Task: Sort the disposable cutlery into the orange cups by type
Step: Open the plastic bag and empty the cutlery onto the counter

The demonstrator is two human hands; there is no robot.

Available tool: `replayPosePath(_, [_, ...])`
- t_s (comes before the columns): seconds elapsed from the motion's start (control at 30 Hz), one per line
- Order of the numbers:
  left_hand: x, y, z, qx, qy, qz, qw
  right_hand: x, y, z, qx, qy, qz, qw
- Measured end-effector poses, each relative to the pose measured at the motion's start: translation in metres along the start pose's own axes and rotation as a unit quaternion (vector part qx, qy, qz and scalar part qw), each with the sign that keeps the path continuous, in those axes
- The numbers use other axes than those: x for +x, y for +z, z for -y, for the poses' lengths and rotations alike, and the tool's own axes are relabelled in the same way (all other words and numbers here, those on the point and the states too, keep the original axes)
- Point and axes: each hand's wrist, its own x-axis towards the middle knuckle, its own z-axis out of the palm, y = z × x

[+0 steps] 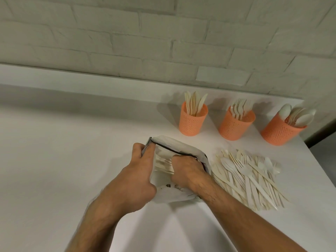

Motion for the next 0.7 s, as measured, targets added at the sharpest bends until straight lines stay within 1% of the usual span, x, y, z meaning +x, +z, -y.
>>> replayPosePath(0.17, [0.002,-0.002,0.002,0.000,0.000,-0.006,1.000,0.003,0.000,-0.001,0.001,0.001,-0.019,1.000])
replayPosePath(0.27, [0.002,-0.001,0.003,0.002,-0.002,-0.004,1.000,0.004,0.000,0.000,0.019,-0.009,-0.010,1.000])
replayPosePath(0.47, [0.002,-0.002,0.004,0.001,-0.003,-0.009,1.000,0.003,-0.010,0.001,0.005,-0.011,0.008,1.000])
replayPosePath(0.57, [0.002,-0.002,0.004,-0.003,-0.003,-0.010,1.000,0.003,-0.012,0.000,0.019,0.000,-0.001,1.000])
replayPosePath(0.63, [0.002,-0.002,0.004,-0.002,-0.002,-0.012,1.000,0.003,-0.013,0.000,0.009,-0.001,-0.010,1.000])
replayPosePath(0.7, [0.003,-0.002,0.004,-0.002,-0.003,-0.012,1.000,0.000,-0.014,0.004,-0.004,-0.003,-0.001,1.000])
